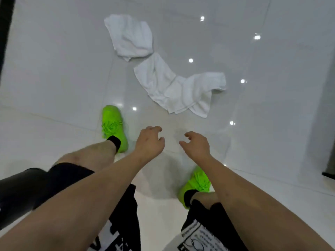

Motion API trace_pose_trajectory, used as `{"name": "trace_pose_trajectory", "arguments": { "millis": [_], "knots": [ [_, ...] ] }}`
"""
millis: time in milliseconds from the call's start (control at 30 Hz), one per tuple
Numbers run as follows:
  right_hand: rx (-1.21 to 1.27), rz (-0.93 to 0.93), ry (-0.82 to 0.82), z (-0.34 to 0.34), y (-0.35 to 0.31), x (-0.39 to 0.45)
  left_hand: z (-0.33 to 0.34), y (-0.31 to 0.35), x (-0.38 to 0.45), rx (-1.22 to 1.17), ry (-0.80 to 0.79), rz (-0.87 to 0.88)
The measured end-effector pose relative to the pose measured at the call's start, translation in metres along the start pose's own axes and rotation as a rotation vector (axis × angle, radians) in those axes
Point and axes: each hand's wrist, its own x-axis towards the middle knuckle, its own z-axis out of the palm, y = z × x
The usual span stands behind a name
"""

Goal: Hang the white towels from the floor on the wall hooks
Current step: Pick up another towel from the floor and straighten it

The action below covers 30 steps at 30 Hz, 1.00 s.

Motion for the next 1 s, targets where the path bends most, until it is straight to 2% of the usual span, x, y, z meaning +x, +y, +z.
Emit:
{"name": "trace_pose_trajectory", "arguments": {
  "millis": [167, 267, 367, 467, 533, 600, 733, 833, 1000],
  "knots": [
    [0.010, -0.014, -0.013, 0.092, 0.001, 0.166, 0.061, -0.062, 0.154, 0.047, -0.069, 0.003],
    [-0.106, -0.121, 0.118, 0.133, 0.009, 0.251, 0.095, -0.091, 0.231, 0.076, -0.090, 0.029],
    [-0.305, -0.277, 0.258, 0.163, 0.019, 0.304, 0.122, -0.108, 0.275, 0.082, -0.072, 0.046],
    [-0.290, -0.342, 0.397, 0.176, 0.024, 0.326, 0.136, -0.113, 0.289, 0.089, -0.082, 0.093],
    [-0.165, -0.298, 0.402, 0.170, 0.021, 0.324, 0.134, -0.113, 0.286, 0.092, -0.090, 0.102],
    [-0.066, -0.202, 0.323, 0.156, 0.012, 0.312, 0.122, -0.106, 0.271, 0.108, -0.115, 0.093],
    [0.028, -0.069, 0.225, 0.104, -0.016, 0.245, 0.070, -0.066, 0.213, 0.127, -0.133, 0.118],
    [0.130, -0.039, 0.287, 0.041, -0.039, 0.167, 0.009, -0.014, 0.154, 0.153, -0.101, 0.174],
    [0.175, -0.099, 0.456, -0.093, -0.065, 0.031, -0.094, 0.110, 0.058, 0.174, -0.029, 0.370]
  ]
}}
